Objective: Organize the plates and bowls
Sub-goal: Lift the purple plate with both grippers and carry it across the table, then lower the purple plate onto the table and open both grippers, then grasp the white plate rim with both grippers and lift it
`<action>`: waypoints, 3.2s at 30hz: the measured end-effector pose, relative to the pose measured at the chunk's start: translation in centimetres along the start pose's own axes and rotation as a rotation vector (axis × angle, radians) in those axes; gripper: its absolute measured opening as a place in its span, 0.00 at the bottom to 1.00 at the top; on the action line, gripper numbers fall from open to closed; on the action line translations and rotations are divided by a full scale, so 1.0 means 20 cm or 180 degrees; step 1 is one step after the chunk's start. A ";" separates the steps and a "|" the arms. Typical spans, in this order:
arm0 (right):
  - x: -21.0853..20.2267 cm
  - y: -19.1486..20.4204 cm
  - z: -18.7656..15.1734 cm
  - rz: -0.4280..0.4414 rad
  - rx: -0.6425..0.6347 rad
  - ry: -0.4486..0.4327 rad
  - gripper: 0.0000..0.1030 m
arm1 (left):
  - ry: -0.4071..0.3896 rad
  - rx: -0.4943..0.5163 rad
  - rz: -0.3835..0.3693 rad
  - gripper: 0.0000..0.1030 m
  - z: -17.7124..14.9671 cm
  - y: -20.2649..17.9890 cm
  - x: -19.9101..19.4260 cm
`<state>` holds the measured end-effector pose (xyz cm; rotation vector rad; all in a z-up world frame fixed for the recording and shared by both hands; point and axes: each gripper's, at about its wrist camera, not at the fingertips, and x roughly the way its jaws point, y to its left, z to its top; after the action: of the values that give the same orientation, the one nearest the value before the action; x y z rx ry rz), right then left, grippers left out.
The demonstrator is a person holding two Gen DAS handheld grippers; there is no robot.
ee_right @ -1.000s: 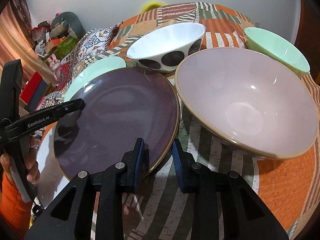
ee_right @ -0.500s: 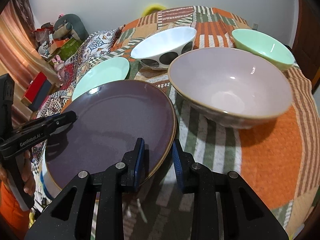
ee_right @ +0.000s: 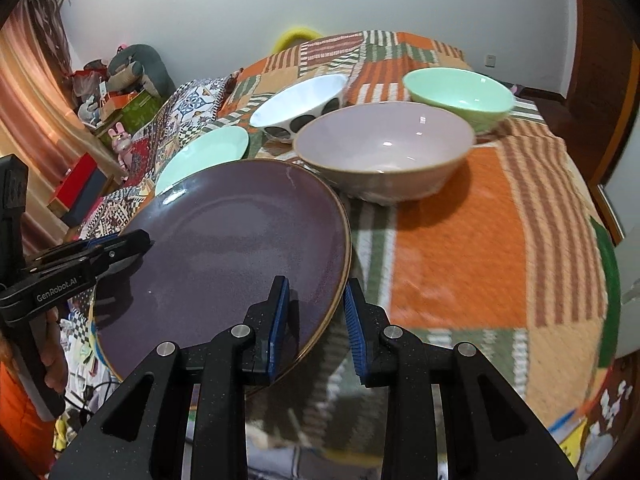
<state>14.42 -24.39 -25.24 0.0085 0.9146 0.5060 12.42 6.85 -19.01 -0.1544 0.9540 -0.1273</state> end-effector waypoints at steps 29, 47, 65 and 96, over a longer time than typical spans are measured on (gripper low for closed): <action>0.04 -0.19 -0.19 -0.0305 0.0021 0.0089 0.28 | 0.0450 0.0299 -0.0136 0.33 -0.12 -0.21 0.25; -0.18 -0.03 0.00 -0.0263 -0.0223 -0.0370 0.42 | -0.0353 0.0229 0.0270 0.37 0.00 -0.07 -0.16; 0.03 0.50 0.17 0.0375 -0.0780 -0.0385 0.52 | -0.0460 -0.0418 0.0899 0.54 -0.12 0.53 -0.33; 0.64 0.72 0.08 0.0262 -0.0719 0.0829 0.52 | 0.0140 -0.0951 0.0333 0.46 -0.40 0.98 0.05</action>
<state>15.97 -5.96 -30.73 -0.2303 1.1096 0.6960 7.28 25.26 -27.96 -0.3774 1.0194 0.1097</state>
